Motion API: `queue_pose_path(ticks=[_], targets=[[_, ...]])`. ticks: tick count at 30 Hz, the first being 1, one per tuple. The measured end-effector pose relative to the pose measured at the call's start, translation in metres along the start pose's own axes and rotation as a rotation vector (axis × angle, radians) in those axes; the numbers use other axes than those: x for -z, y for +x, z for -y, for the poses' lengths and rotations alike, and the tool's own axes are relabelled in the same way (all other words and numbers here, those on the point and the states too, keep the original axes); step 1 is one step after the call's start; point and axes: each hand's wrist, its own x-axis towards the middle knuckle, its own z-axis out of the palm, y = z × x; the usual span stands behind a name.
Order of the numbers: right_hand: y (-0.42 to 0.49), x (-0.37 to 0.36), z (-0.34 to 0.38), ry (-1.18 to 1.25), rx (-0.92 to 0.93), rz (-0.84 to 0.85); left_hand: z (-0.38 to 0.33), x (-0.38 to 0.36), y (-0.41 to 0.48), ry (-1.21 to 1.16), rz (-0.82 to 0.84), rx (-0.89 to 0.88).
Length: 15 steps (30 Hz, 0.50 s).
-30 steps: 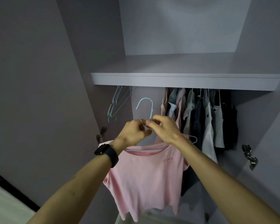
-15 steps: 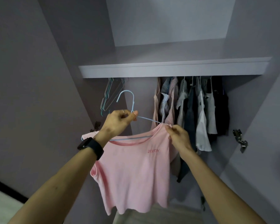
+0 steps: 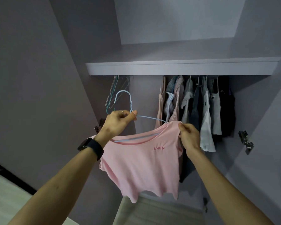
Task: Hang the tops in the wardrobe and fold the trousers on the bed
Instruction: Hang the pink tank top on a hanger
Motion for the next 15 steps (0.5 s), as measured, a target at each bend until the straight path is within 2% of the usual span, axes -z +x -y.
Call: queue_pose_path(ticks=[4,6,9,12,15], targets=[[0.003,0.002,-0.005,-0.089,-0.005,-0.014,0.001,-0.004,0.001,0.017,0.009,-0.001],[-0.001,0.003,-0.007,-0.149,0.061,-0.043,0.002,-0.006,0.002,0.024,0.016,0.008],[-0.007,0.008,-0.006,-0.282,0.343,0.054,0.002,-0.005,0.004,0.044,0.025,0.009],[-0.006,0.009,-0.003,-0.628,0.682,0.268,0.001,-0.001,0.008,0.055,0.031,0.000],[-0.006,0.011,0.005,-0.714,0.802,0.369,0.002,0.000,0.009,0.067,0.032,0.003]])
